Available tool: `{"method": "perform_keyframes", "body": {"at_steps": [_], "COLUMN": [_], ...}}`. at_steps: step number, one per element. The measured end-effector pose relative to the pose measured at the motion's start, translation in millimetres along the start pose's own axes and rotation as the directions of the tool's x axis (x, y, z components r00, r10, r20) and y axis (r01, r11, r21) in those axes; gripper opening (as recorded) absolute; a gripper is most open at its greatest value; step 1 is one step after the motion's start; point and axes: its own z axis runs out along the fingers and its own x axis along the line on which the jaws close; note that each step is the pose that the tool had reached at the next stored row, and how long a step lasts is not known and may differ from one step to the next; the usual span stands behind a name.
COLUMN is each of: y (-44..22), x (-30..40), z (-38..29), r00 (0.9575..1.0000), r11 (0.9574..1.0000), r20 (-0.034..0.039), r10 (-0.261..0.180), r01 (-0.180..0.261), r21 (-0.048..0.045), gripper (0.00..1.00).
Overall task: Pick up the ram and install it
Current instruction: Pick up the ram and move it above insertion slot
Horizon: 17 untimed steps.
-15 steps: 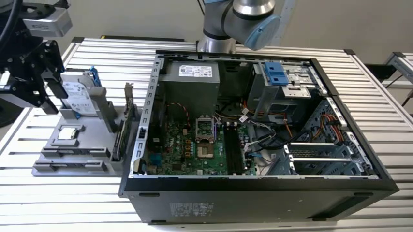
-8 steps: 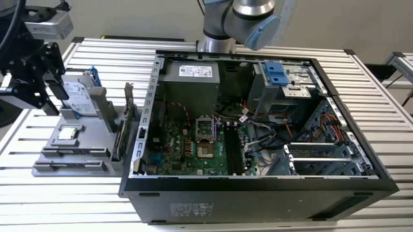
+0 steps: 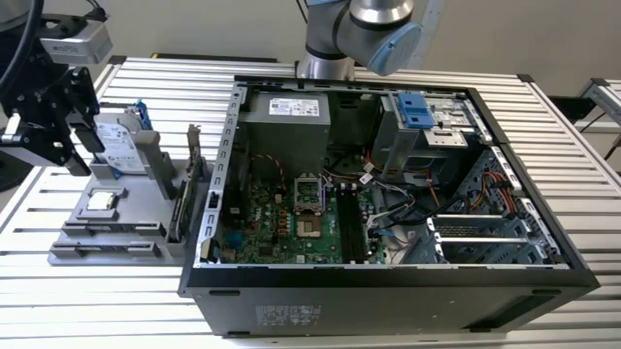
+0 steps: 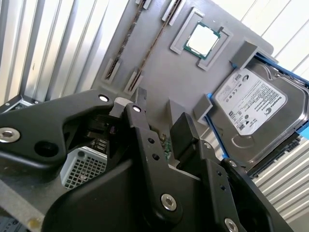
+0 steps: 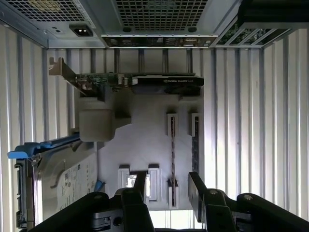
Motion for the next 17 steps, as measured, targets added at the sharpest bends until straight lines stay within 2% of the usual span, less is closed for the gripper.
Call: {"method": "perform_keyframes", "body": {"at_steps": [11, 17], "y": [-0.6, -1.1], "x": [0.3, 0.4], "z": [12.3, 19.6], "r00": [1.0000, 0.9998], "r11": [1.0000, 0.9998], "r20": [0.0000, -0.0007], "r10": [-0.001, -0.020], "r01": [0.001, 0.020], "r21": [0.0004, 0.0035], "gripper": [1.00, 1.00]}}
